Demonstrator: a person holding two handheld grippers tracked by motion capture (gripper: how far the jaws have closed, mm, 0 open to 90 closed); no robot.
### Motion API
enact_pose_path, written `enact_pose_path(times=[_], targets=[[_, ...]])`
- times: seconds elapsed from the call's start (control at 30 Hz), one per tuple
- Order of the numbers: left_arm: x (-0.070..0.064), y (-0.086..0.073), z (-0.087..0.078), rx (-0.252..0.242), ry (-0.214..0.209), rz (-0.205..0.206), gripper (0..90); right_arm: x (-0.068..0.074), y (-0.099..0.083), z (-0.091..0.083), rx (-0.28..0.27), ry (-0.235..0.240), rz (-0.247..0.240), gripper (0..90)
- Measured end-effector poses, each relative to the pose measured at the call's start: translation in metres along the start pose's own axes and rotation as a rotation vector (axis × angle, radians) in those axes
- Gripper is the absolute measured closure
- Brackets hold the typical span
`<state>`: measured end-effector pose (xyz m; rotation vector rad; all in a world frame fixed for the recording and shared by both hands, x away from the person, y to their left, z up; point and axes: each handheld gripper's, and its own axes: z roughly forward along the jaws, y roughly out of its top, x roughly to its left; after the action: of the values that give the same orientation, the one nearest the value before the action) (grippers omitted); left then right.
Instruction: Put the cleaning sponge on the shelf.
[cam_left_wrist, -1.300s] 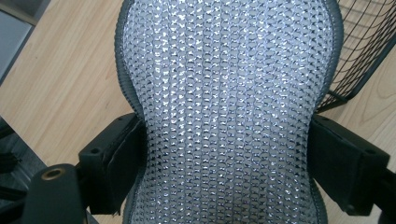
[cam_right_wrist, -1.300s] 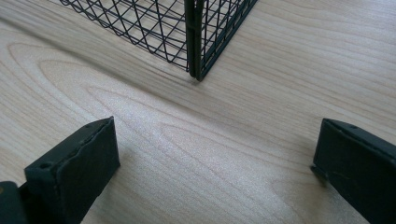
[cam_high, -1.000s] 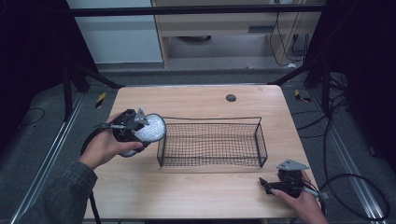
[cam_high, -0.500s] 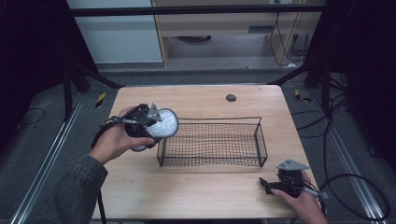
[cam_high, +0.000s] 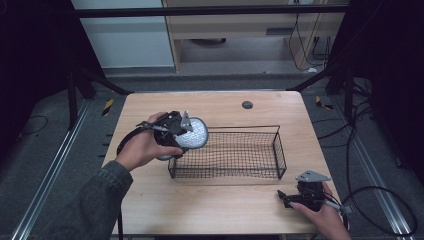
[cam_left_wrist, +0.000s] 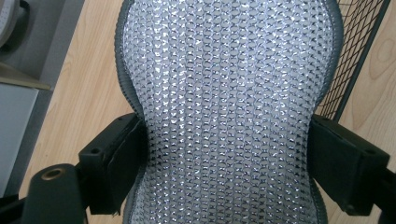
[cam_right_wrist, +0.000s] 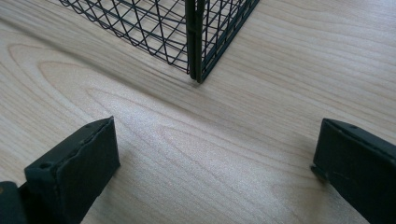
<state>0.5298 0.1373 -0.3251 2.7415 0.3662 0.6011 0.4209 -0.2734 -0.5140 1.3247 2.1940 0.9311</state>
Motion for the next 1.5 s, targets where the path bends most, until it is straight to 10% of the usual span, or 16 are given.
enact_pose_path(times=[1.5], targets=[[-0.017, 0.051, 0.046, 0.011, -0.020, 0.087, 15.4, -0.001, 0.001, 0.001, 0.000, 0.007, -0.004, 0.4]])
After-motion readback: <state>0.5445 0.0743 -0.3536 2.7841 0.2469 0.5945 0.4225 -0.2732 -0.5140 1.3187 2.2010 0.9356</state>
